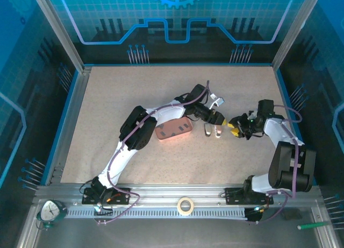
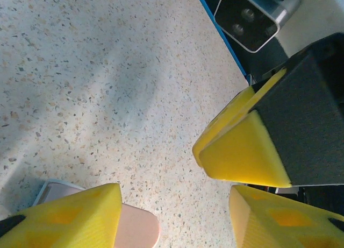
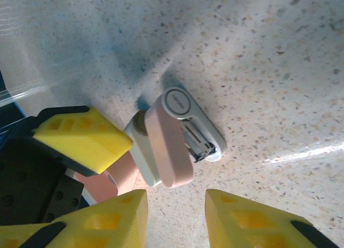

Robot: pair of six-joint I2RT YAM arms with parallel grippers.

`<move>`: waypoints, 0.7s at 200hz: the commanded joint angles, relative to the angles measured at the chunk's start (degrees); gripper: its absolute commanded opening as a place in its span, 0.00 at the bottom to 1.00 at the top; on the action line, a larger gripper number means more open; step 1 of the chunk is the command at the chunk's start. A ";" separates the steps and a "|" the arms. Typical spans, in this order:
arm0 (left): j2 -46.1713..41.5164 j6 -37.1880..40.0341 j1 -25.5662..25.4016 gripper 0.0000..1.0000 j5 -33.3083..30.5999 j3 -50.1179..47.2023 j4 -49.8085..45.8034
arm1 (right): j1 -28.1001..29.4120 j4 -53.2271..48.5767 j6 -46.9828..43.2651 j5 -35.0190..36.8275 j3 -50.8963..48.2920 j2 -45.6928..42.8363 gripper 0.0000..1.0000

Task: Load the staples into the stapler

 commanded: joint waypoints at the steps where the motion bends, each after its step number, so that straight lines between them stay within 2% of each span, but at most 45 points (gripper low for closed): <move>1: -4.58 1.45 -0.21 0.59 -2.14 -0.78 -1.59 | -0.02 -5.82 -3.54 0.10 2.96 -0.48 0.36; 61: -11.54 -2.83 2.27 0.65 -15.07 -5.13 -0.72 | 3.42 -9.41 -6.72 0.95 6.63 3.34 0.39; 106: -14.47 -3.40 3.83 0.70 -18.48 -7.35 -2.00 | 6.18 -10.51 -8.14 1.78 6.87 6.02 0.40; 140: -16.29 -4.33 4.64 0.71 -21.51 -9.88 -2.15 | 6.74 -10.07 -8.55 1.59 6.31 7.31 0.38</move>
